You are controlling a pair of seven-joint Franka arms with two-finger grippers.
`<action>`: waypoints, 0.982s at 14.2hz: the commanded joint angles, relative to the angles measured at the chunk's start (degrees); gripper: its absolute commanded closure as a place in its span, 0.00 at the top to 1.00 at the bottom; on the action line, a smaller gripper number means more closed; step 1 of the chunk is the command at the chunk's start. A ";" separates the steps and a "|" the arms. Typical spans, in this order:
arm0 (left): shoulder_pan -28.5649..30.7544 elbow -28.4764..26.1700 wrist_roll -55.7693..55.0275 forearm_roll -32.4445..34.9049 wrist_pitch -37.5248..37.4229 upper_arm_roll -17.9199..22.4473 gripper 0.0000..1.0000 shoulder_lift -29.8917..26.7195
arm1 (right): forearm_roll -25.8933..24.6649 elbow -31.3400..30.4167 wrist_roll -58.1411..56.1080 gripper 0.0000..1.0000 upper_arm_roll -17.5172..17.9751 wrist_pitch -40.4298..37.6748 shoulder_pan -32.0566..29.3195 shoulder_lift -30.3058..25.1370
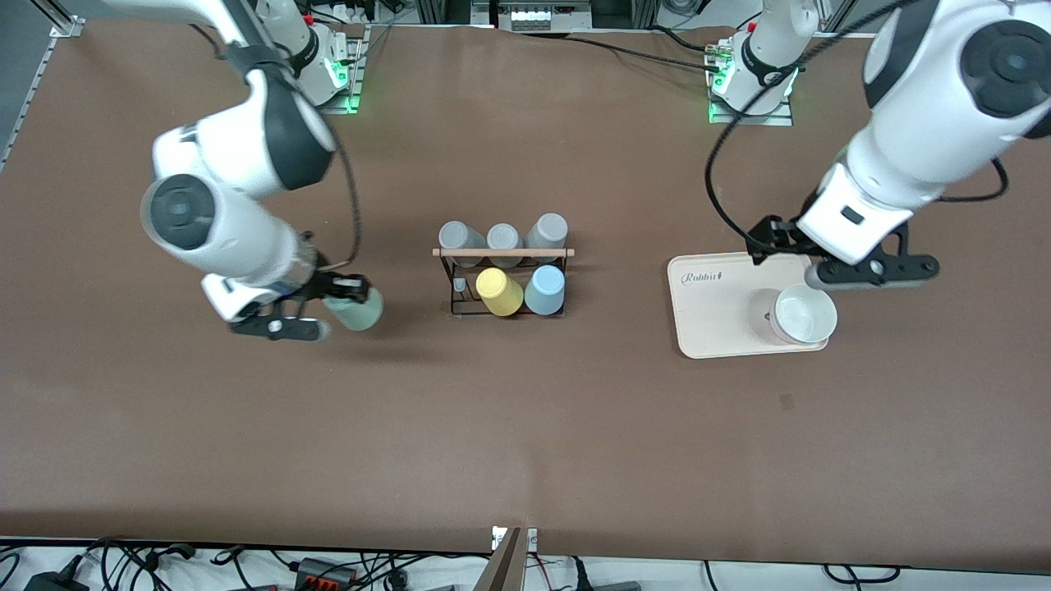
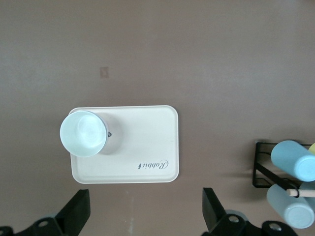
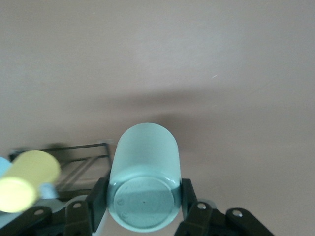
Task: Hang scattered cups on rack with three cups
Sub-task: 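Carry the teal cup with the right gripper to the rack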
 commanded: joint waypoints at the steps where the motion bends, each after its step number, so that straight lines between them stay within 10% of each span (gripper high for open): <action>1: -0.40 -3.84 1.35 -0.20 2.43 4.00 1.00 -3.64 | 0.56 6.44 7.75 0.39 -0.27 -0.79 4.28 4.29; 14: -1.46 -6.39 3.72 -6.00 -1.61 7.00 1.00 -6.28 | -1.27 7.34 18.67 0.39 -0.45 0.18 12.99 9.22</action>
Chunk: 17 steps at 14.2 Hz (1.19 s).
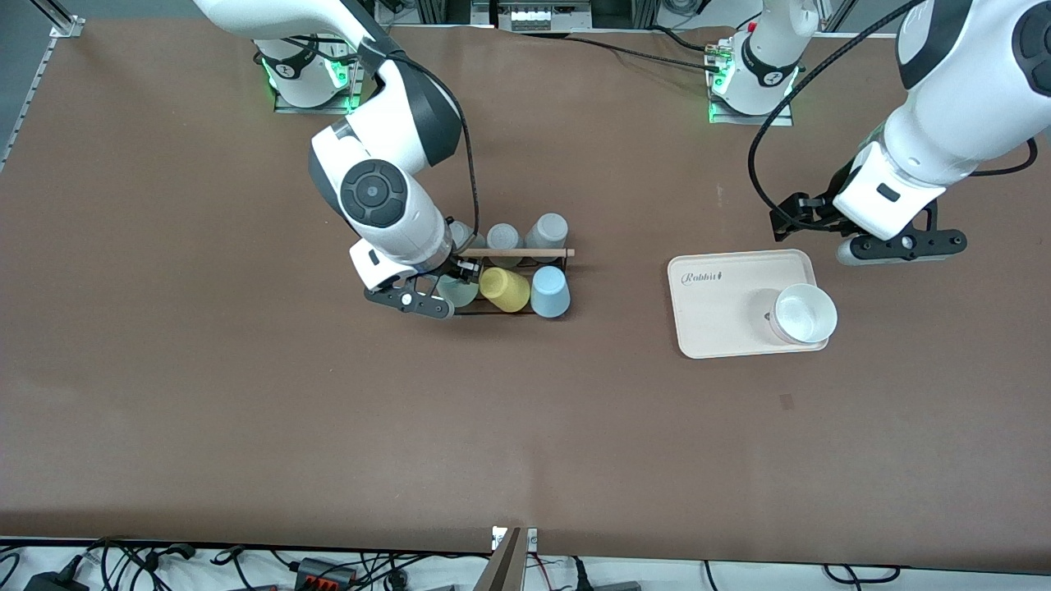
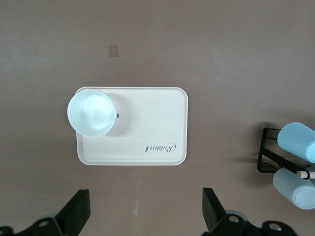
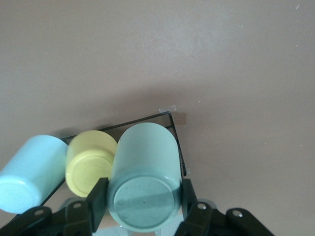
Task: Hang scattered cups on rack with three cups
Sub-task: 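Carry the teal cup with the right gripper to the rack, then hang the teal cup beside the yellow cup and open the right gripper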
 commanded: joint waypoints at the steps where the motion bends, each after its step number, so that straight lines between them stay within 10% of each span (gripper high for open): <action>1: 0.04 -1.02 0.22 -0.83 -0.35 0.51 1.00 -1.36 | -2.12 1.88 1.36 0.40 -0.36 -0.23 1.53 2.48; 6: 0.13 -0.84 0.66 -0.91 -0.35 0.59 1.00 -1.27 | -3.10 1.35 2.15 0.43 -0.36 2.15 2.33 4.33; 13: 0.13 -0.84 1.01 -0.65 -0.53 0.59 1.00 -1.27 | -3.71 1.26 2.06 0.99 -0.36 2.15 2.06 4.68; 17: 0.30 -0.93 2.06 2.31 -0.97 0.51 1.00 -1.44 | -3.45 1.87 -1.86 1.00 -0.89 1.80 0.84 3.81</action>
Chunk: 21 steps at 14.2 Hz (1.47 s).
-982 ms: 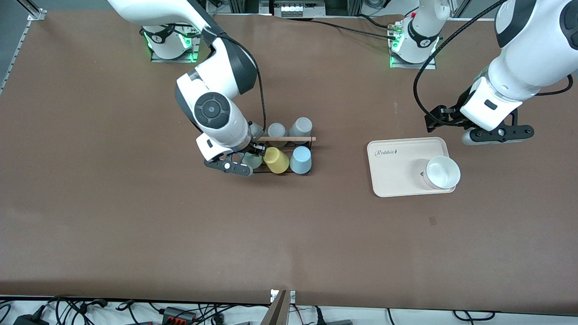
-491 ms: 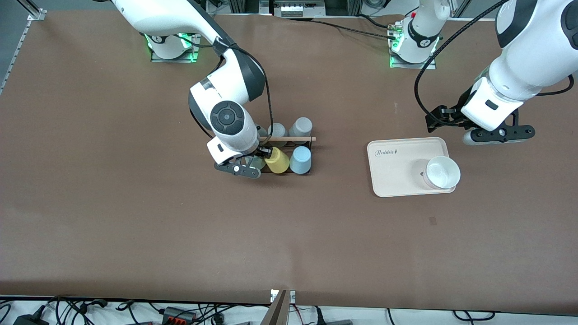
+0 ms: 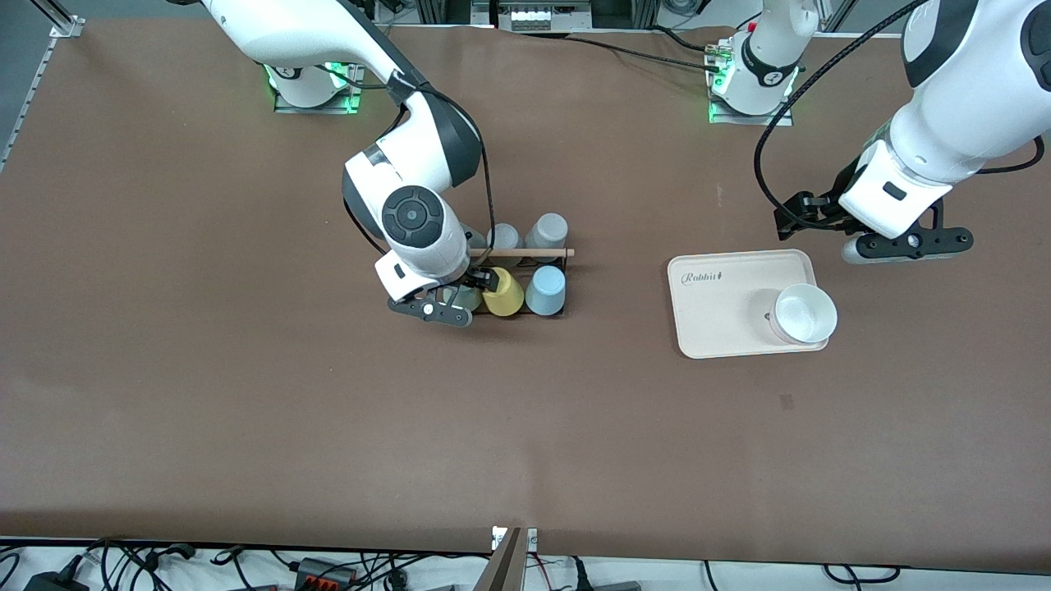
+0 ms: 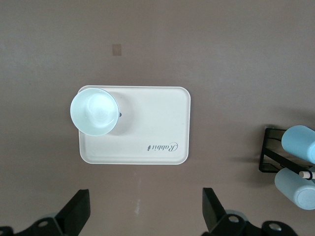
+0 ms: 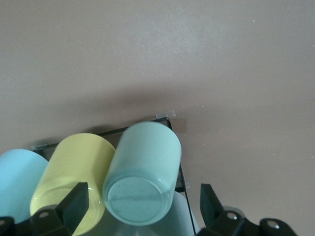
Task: Hang scattered cups on rack with three cups
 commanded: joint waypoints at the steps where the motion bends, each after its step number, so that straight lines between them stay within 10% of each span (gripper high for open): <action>1: -0.03 -1.01 1.99 3.10 -0.51 0.05 1.00 -1.43 | -0.16 1.44 -8.32 1.00 0.01 -0.72 -1.97 -1.51; 11: -0.03 -1.01 1.90 2.77 -0.68 0.14 1.00 -1.52 | -0.25 0.66 -25.49 1.00 -0.25 -15.39 -24.47 -17.41; 21: 0.15 -1.10 1.99 2.76 -0.60 0.14 1.00 -1.52 | 0.46 -20.87 -36.24 1.00 -0.25 -7.93 -30.46 -36.92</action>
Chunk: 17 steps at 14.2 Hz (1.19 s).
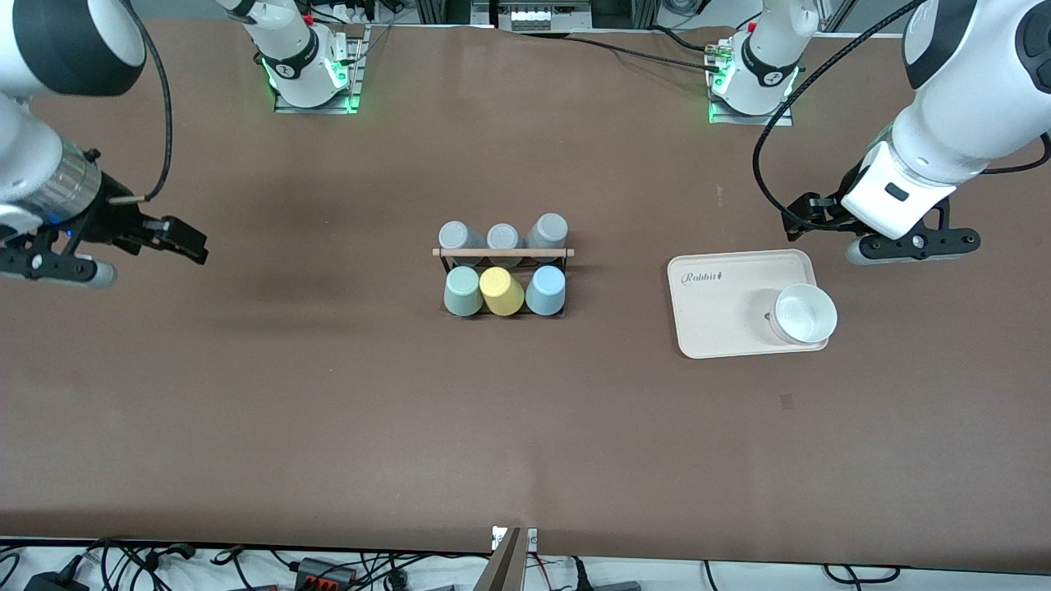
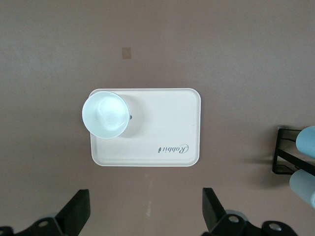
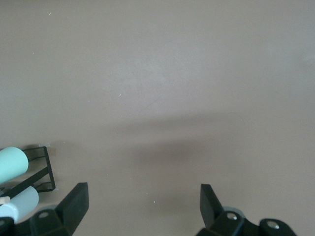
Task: Hang scattered cups on rack with three cups
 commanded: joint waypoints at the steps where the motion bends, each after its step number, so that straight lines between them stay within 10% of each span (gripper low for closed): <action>1: 0.15 -1.08 1.24 0.56 -0.46 0.13 1.00 -1.51 | 0.46 -7.95 -1.60 1.00 0.92 2.74 -1.09 -6.21; 17: 0.15 -1.00 1.24 0.56 -0.37 0.13 1.00 -1.42 | 2.13 0.04 -6.43 1.00 0.66 -1.57 -3.46 -2.88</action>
